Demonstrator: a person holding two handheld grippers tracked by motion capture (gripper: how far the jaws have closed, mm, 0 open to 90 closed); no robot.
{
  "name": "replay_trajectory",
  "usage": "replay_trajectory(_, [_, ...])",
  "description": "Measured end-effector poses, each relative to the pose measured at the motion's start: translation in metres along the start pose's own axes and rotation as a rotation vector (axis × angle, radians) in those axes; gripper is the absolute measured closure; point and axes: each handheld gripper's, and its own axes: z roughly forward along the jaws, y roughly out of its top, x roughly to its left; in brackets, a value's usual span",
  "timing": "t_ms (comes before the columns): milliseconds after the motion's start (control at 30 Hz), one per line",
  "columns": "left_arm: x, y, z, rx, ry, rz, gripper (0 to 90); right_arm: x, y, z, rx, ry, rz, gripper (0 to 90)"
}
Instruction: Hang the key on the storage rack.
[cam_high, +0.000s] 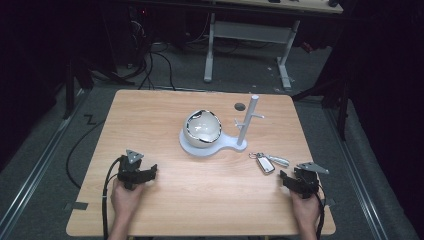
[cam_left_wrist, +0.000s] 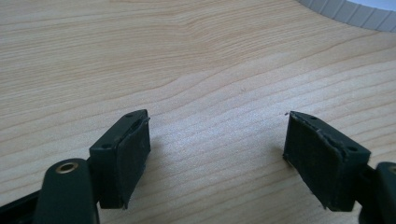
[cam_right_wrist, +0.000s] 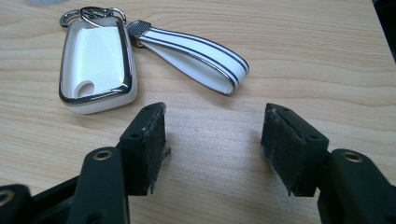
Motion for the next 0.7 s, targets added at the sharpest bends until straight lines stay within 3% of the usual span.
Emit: replay_trajectory(700, [-0.0002, 0.0, -0.0001, 0.001, 0.0, 0.002, 22.8, 0.0002, -0.0001, -0.0002, 0.0, -0.003, 0.004, 40.7])
